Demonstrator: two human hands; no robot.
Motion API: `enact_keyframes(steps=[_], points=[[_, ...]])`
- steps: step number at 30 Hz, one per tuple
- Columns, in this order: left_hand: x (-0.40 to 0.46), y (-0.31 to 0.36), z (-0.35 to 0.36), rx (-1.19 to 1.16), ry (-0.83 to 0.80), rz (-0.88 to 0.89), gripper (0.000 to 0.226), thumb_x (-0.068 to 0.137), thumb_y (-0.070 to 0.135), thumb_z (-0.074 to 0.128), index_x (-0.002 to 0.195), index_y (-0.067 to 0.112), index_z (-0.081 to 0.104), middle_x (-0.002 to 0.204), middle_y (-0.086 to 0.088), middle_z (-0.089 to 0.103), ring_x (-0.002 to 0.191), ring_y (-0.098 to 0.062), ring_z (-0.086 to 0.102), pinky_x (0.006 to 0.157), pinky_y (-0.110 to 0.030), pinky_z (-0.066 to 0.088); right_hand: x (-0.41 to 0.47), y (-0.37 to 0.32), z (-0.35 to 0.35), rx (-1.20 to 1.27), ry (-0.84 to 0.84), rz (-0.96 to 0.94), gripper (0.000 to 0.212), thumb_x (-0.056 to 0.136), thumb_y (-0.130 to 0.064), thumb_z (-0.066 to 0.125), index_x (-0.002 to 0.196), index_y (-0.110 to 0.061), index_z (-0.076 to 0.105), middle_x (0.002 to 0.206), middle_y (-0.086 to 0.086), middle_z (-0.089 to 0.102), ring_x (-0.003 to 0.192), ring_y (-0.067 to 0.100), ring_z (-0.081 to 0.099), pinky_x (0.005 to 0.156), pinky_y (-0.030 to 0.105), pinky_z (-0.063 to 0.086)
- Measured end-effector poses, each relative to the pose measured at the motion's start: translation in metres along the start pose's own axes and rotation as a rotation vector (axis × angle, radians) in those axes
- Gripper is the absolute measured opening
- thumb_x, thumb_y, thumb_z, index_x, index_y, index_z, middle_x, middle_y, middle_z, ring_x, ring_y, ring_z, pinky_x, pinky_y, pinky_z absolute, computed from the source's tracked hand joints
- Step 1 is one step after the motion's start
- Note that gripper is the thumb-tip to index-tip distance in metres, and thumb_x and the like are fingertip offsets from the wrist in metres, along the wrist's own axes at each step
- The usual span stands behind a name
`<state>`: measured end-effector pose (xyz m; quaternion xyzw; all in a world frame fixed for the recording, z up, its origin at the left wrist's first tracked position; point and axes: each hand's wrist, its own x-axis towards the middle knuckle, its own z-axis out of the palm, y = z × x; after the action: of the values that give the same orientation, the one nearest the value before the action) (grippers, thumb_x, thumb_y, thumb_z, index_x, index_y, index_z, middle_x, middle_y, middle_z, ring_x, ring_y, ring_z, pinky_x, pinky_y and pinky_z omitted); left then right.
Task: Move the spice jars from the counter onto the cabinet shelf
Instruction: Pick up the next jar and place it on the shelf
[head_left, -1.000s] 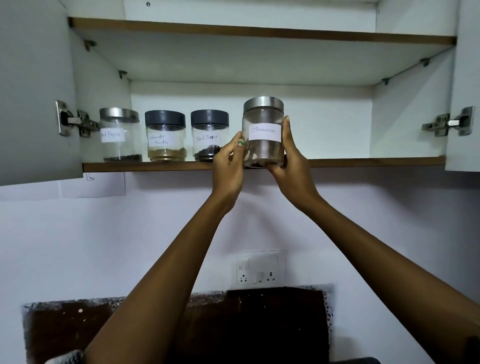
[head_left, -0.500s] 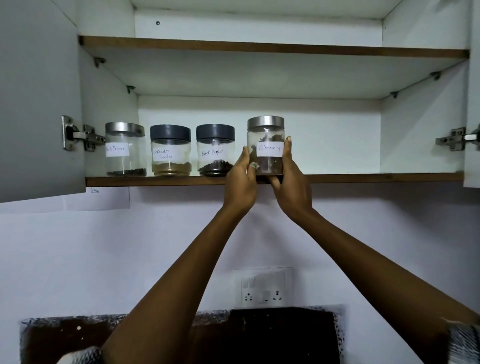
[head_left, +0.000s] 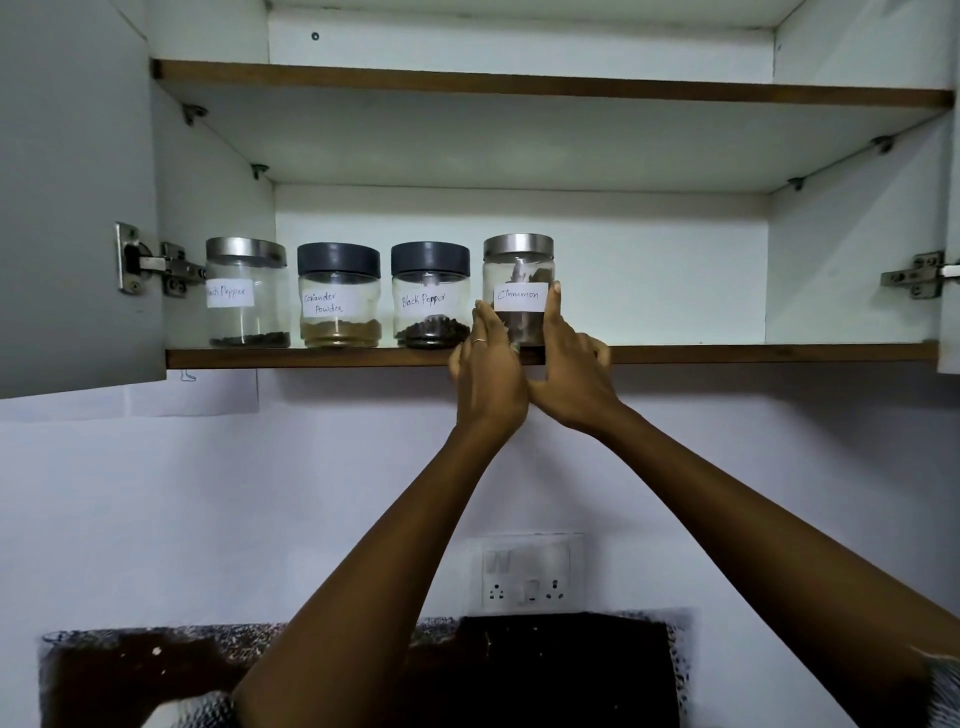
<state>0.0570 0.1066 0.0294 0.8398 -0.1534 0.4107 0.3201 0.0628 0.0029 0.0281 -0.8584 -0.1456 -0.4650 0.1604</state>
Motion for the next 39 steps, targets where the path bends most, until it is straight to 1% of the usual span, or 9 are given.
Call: enact_keyframes(steps=[4, 7, 15, 24, 27, 29, 31, 34, 39], points=[[-0.007, -0.006, 0.006, 0.013, -0.062, 0.089, 0.071, 0.099, 0.014, 0.036, 0.147, 0.002, -0.015, 0.158, -0.014, -0.009, 0.147, -0.025, -0.004, 0.116, -0.035, -0.009, -0.004, 0.004, 0.001, -0.122, -0.038, -0.053, 0.095, 0.089, -0.039, 0.052, 0.147, -0.012, -0.018, 0.146, 0.005, 0.035, 0.123, 0.024, 0.04, 0.107, 0.037, 0.019], [-0.01, -0.011, 0.006, 0.04, -0.109, 0.147, 0.075, 0.098, 0.014, 0.038, 0.146, 0.001, -0.017, 0.157, -0.015, -0.019, 0.146, -0.025, -0.015, 0.115, -0.036, -0.013, -0.006, 0.005, 0.002, -0.17, -0.064, -0.065, 0.094, 0.088, -0.037, 0.052, 0.147, -0.009, -0.016, 0.149, 0.006, 0.03, 0.125, 0.023, 0.037, 0.108, 0.038, 0.017], [-0.011, -0.014, 0.006, 0.191, -0.125, 0.138, 0.081, 0.097, 0.032, 0.041, 0.147, 0.001, -0.014, 0.158, -0.016, -0.013, 0.146, -0.028, -0.012, 0.115, -0.038, -0.013, -0.01, 0.008, 0.005, -0.298, -0.041, -0.088, 0.088, 0.085, -0.031, 0.047, 0.148, -0.006, -0.008, 0.154, 0.011, 0.021, 0.127, 0.025, 0.035, 0.109, 0.04, 0.017], [-0.019, -0.015, 0.009, 0.126, -0.078, 0.178, 0.082, 0.094, 0.028, 0.046, 0.148, 0.001, -0.011, 0.157, -0.016, -0.013, 0.145, -0.027, -0.015, 0.116, -0.036, -0.011, -0.018, 0.01, 0.004, -0.319, -0.052, -0.116, 0.085, 0.084, -0.028, 0.05, 0.15, -0.006, 0.0, 0.155, 0.013, 0.018, 0.138, 0.027, 0.026, 0.112, 0.042, 0.013], [-0.031, -0.018, 0.012, 0.095, -0.012, 0.219, 0.077, 0.094, 0.025, 0.046, 0.149, 0.002, -0.003, 0.159, -0.014, -0.007, 0.147, -0.027, -0.009, 0.118, -0.036, -0.007, -0.027, 0.011, -0.001, -0.27, -0.049, -0.122, 0.078, 0.087, -0.028, 0.05, 0.15, -0.009, 0.009, 0.156, 0.013, 0.016, 0.144, 0.027, 0.015, 0.114, 0.043, 0.01], [-0.043, -0.021, 0.017, 0.062, 0.023, 0.26, 0.072, 0.094, 0.022, 0.047, 0.15, 0.004, 0.005, 0.159, -0.013, 0.002, 0.147, -0.027, 0.0, 0.119, -0.037, -0.003, -0.039, 0.014, -0.005, -0.237, -0.027, -0.136, 0.071, 0.087, -0.028, 0.052, 0.149, -0.011, 0.02, 0.156, 0.012, 0.019, 0.145, 0.027, 0.015, 0.115, 0.043, 0.01], [-0.062, -0.023, 0.026, 0.031, 0.041, 0.3, 0.066, 0.093, 0.021, 0.047, 0.15, 0.007, 0.017, 0.158, -0.01, 0.015, 0.146, -0.026, 0.012, 0.12, -0.041, 0.005, -0.059, 0.022, -0.009, -0.184, 0.005, -0.11, 0.061, 0.087, -0.024, 0.053, 0.143, -0.012, 0.035, 0.152, 0.009, 0.03, 0.142, 0.025, 0.025, 0.113, 0.039, 0.014], [-0.09, -0.024, 0.041, -0.036, 0.046, 0.352, 0.055, 0.09, 0.016, 0.049, 0.144, 0.011, 0.037, 0.15, -0.008, 0.037, 0.139, -0.025, 0.033, 0.115, -0.045, 0.023, -0.088, 0.034, -0.011, -0.16, 0.067, -0.062, 0.042, 0.087, -0.023, 0.05, 0.127, -0.012, 0.054, 0.135, 0.005, 0.053, 0.127, 0.021, 0.044, 0.102, 0.031, 0.024], [-0.144, -0.022, 0.076, -0.164, -0.043, 0.355, 0.043, 0.089, 0.014, 0.051, 0.132, 0.014, 0.051, 0.136, -0.005, 0.053, 0.127, -0.021, 0.048, 0.11, -0.045, 0.034, -0.146, 0.061, -0.014, -0.185, 0.084, -0.063, 0.028, 0.087, -0.017, 0.048, 0.108, -0.01, 0.065, 0.111, 0.004, 0.065, 0.107, 0.023, 0.055, 0.086, 0.032, 0.029]])
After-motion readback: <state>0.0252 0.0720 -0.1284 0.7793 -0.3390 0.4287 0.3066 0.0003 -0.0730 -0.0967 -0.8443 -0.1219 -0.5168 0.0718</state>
